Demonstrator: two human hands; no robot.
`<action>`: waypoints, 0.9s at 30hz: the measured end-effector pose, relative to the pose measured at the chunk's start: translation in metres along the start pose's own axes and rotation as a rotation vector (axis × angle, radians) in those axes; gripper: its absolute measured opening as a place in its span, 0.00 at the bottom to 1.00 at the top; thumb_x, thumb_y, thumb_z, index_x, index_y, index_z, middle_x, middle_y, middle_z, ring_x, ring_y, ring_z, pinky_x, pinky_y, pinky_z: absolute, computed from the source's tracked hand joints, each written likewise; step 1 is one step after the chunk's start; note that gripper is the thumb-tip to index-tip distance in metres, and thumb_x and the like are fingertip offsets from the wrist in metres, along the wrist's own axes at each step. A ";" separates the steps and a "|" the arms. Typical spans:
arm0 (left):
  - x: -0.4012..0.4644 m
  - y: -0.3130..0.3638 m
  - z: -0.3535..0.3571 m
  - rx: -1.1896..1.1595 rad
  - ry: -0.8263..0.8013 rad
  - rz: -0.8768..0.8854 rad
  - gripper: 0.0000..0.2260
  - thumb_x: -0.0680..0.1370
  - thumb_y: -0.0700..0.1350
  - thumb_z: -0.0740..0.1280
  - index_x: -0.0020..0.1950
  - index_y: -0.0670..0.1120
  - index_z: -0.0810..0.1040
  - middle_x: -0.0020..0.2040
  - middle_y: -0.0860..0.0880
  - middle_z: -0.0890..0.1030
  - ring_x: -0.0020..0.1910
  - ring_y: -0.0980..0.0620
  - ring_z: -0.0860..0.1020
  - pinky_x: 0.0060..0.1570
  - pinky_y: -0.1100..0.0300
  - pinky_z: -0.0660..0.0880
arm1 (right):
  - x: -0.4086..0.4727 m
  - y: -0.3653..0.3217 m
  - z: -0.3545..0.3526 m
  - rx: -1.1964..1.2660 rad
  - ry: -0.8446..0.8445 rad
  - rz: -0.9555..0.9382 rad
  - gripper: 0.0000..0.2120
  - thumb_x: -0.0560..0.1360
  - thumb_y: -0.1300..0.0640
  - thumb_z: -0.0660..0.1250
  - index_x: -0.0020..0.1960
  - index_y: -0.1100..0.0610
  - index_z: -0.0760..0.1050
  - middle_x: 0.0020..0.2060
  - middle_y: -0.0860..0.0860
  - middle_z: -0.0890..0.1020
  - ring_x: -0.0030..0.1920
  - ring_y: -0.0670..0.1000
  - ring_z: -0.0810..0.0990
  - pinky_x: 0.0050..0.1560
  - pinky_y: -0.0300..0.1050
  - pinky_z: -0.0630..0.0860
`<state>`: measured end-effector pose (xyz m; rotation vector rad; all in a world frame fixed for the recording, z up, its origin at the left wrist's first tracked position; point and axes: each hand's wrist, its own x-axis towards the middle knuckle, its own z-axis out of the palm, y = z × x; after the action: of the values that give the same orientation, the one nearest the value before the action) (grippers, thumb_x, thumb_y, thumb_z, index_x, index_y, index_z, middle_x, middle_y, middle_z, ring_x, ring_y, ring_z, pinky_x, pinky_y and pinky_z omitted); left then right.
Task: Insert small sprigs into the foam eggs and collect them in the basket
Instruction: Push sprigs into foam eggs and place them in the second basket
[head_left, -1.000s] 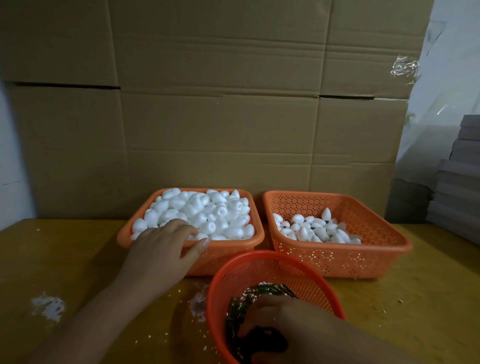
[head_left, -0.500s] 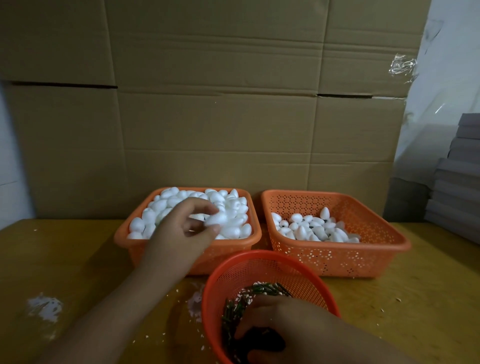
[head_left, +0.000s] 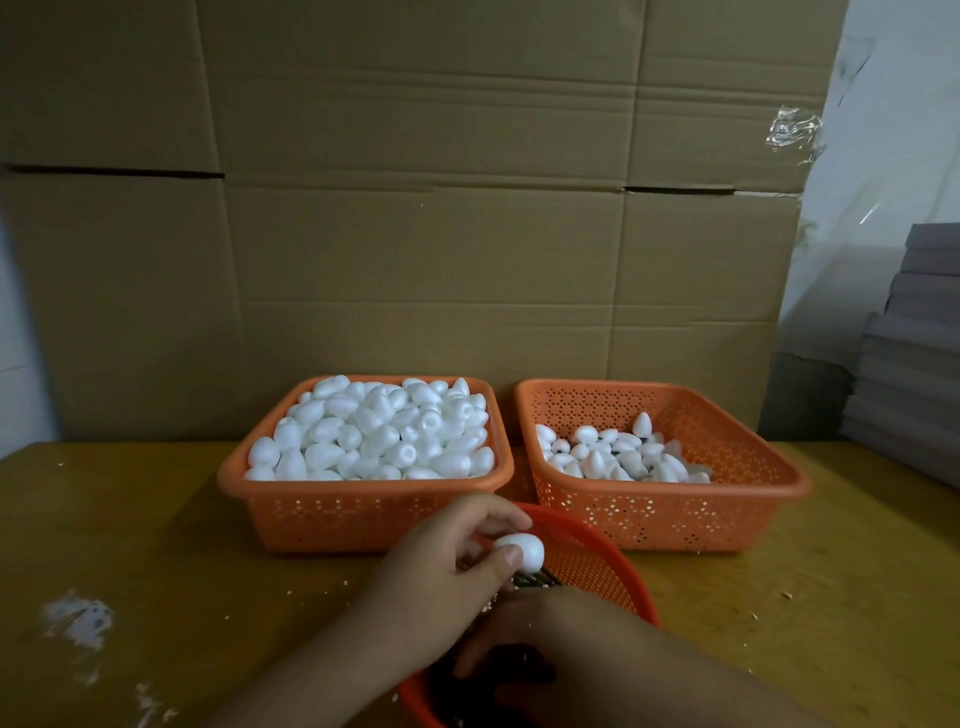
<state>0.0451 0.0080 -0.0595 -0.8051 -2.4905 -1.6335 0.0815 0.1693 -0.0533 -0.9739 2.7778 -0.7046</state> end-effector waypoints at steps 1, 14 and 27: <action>0.000 0.000 0.000 0.007 0.004 -0.003 0.11 0.79 0.40 0.67 0.53 0.57 0.79 0.50 0.61 0.82 0.45 0.58 0.83 0.53 0.56 0.79 | 0.000 -0.001 -0.001 0.005 0.020 0.013 0.13 0.78 0.57 0.64 0.61 0.47 0.78 0.58 0.46 0.80 0.57 0.41 0.73 0.47 0.19 0.63; 0.003 -0.008 0.000 -0.025 0.054 0.001 0.11 0.80 0.45 0.66 0.52 0.63 0.79 0.51 0.61 0.83 0.52 0.58 0.82 0.55 0.51 0.79 | -0.001 0.000 -0.002 0.057 0.278 0.038 0.15 0.75 0.60 0.60 0.53 0.41 0.76 0.49 0.38 0.82 0.49 0.36 0.80 0.50 0.34 0.75; 0.003 -0.002 0.001 -0.125 0.124 0.002 0.19 0.76 0.60 0.57 0.42 0.47 0.77 0.31 0.54 0.77 0.28 0.56 0.74 0.36 0.60 0.73 | -0.001 0.002 -0.014 0.720 0.651 0.147 0.11 0.80 0.66 0.60 0.47 0.56 0.79 0.28 0.51 0.78 0.26 0.51 0.75 0.27 0.43 0.74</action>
<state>0.0420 0.0097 -0.0606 -0.6939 -2.3243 -1.7943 0.0773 0.1768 -0.0424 -0.4263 2.5958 -2.0884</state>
